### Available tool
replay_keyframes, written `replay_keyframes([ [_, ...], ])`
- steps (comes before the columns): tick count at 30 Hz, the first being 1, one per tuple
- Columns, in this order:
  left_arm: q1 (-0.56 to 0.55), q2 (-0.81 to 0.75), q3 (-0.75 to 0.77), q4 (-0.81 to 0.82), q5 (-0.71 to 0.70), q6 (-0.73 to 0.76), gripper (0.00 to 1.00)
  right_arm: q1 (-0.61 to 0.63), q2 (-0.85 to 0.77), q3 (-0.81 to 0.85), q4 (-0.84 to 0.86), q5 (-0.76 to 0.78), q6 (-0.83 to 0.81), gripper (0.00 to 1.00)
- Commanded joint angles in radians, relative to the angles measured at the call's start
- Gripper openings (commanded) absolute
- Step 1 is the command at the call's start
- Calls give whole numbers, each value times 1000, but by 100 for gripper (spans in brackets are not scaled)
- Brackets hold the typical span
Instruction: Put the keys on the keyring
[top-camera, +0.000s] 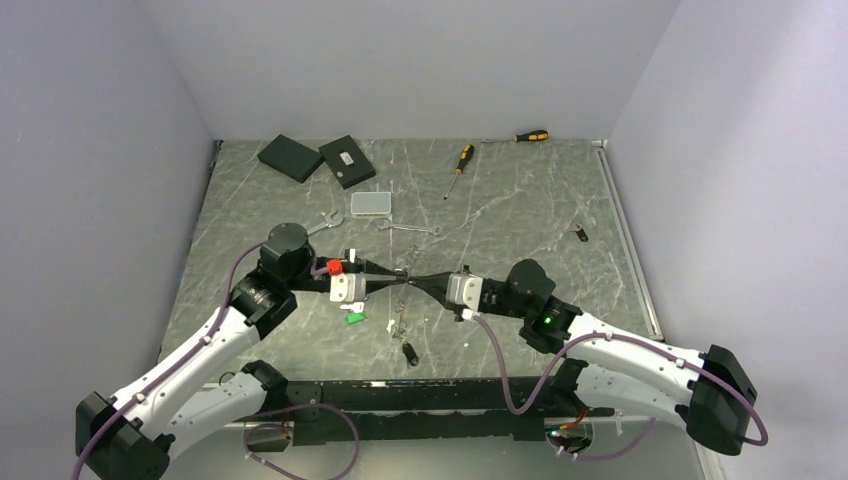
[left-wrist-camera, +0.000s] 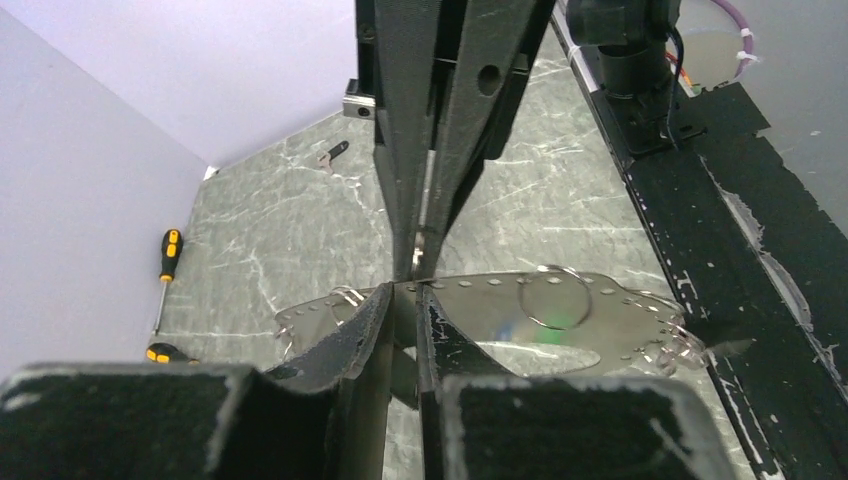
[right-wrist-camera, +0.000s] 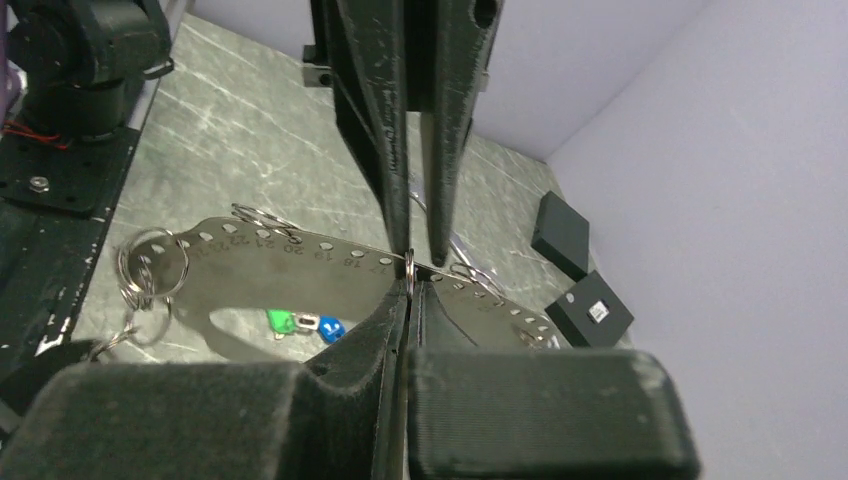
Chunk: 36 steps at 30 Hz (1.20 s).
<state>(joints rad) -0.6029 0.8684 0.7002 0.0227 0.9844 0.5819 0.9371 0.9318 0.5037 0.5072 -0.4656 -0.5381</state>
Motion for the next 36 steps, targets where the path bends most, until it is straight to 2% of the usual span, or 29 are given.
replay_keyframes([
  [1,-6,-5,-5,68,-40,-16,18,6,-16,48,76,-64,26,0],
  [13,-10,12,-2,41,29,2,22,6,5,71,74,-78,38,0],
  [29,-23,19,1,14,20,22,14,22,78,151,44,-96,46,0],
  [30,-23,17,0,14,19,21,13,23,81,154,41,-99,48,0],
  [33,-23,13,-1,11,-5,19,1,27,92,167,19,-124,47,0],
  [36,-23,5,-3,13,-49,0,0,29,104,182,-22,-145,47,0],
])
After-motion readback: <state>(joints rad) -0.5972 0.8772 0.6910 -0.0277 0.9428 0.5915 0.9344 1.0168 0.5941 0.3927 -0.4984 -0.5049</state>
